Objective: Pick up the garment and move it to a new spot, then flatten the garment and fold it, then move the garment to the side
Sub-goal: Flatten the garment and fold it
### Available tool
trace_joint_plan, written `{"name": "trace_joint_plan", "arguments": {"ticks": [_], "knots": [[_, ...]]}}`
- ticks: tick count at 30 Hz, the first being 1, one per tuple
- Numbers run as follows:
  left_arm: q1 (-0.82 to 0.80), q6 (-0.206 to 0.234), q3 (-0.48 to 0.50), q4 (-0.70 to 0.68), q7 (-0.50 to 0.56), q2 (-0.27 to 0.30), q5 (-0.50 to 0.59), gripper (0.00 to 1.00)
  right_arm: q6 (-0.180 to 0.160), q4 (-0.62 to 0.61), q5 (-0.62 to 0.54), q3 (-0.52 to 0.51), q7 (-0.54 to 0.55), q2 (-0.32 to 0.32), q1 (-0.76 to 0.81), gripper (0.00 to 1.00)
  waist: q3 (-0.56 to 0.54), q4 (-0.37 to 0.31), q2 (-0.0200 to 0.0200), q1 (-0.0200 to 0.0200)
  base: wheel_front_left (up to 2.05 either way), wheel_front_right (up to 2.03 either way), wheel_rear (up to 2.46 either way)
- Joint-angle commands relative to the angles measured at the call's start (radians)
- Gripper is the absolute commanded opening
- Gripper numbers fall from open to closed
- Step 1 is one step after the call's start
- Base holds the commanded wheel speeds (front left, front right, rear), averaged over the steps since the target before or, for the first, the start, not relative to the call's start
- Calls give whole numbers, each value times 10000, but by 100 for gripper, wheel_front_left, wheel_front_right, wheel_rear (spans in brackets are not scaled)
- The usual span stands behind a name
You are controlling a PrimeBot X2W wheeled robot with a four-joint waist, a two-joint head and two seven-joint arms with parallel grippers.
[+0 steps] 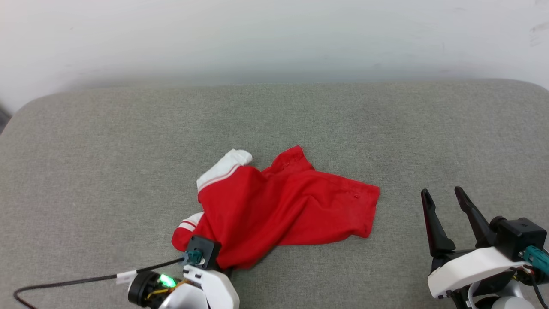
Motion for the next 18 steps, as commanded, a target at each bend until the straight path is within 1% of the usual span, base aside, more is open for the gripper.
{"name": "trace_joint_plan", "arguments": {"ticks": [1, 2, 3, 4, 7, 12, 14, 18], "knots": [[202, 26, 90, 125, -149, -136, -197, 0, -7, -76, 5, -14, 44, 7, 93, 100, -21, 16, 0, 0, 0, 0, 0], [324, 21, 112, 232, -205, -241, -337, 23, -7, -108, -15, -24, 62, 7, 114, 100, -43, 28, 0, 0, 0, 0, 0], [386, 8, 139, 315, -299, -274, -390, 58, -7, -139, -42, -48, 74, 7, 143, 100, -70, 45, 0, 0, 0, 0, 0], [372, 27, 177, 354, -475, -328, -370, 100, -7, -158, -59, -76, 109, 7, 180, 100, -114, 75, 0, 0, 0, 0, 0], [367, 139, 277, 428, -1054, -524, -283, 100, -5, -160, -116, -128, 177, 7, 293, 100, -358, 149, 0, 0, 0, 0, 0], [604, 473, 572, 147, -2450, -765, -74, 100, -5, -217, -109, -166, 292, 7, 525, 100, -782, 195, 0, 0, 0, 0, 0], [710, 624, 739, -13, -2911, -772, -16, 100, -7, -262, -98, -162, 336, 7, 617, 100, -898, 212, 0, 0, 0, 0, 0], [725, 904, 1062, -415, -3480, -656, 86, 100, -5, -379, -100, -171, 389, 7, 704, 100, -963, 243, 0, 0, 0, 0, 0]]}}
